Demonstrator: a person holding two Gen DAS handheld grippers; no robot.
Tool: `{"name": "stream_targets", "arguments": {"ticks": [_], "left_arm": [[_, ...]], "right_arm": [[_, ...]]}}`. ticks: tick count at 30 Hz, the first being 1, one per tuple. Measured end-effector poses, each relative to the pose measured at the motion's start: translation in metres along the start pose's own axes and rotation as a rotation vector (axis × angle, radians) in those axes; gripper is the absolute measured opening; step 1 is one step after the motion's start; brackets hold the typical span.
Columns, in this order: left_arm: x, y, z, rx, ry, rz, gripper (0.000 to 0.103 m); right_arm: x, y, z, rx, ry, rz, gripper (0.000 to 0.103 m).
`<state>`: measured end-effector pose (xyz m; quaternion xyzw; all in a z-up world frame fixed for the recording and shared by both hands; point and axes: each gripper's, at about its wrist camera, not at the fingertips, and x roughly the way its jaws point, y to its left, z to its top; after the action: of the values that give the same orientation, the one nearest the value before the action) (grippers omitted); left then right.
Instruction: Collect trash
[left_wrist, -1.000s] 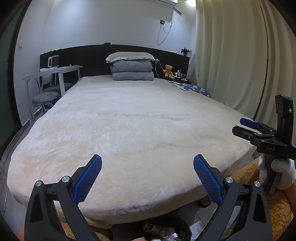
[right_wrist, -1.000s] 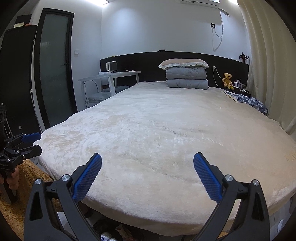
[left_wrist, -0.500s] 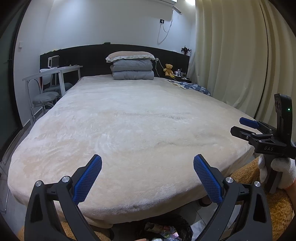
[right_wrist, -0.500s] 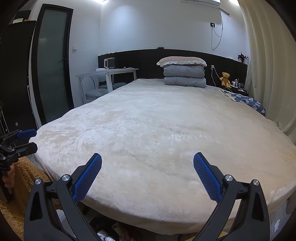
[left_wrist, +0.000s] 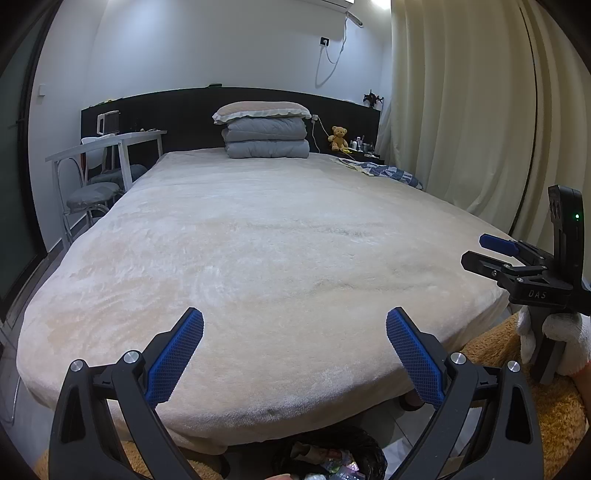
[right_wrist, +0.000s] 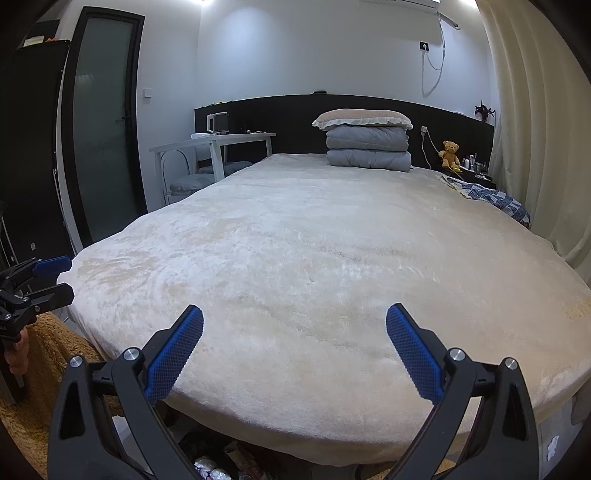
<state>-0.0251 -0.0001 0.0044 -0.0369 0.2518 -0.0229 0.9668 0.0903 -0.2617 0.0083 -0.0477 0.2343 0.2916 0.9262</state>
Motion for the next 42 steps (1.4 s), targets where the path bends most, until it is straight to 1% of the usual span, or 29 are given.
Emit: {"name": "stream_targets", "arguments": {"ticks": [26, 42], "left_arm": [[-0.0001, 0.0018, -0.0021, 0.006, -0.007, -0.006, 0.096], [0.0008, 0.0000, -0.0013, -0.002, -0.010, 0.008, 0.096]], "right_arm": [[0.0029, -0.0023, -0.0034, -0.005, 0.003, 0.000, 0.098], [0.0035, -0.0046, -0.0037, -0.007, 0.002, 0.000, 0.098]]}}
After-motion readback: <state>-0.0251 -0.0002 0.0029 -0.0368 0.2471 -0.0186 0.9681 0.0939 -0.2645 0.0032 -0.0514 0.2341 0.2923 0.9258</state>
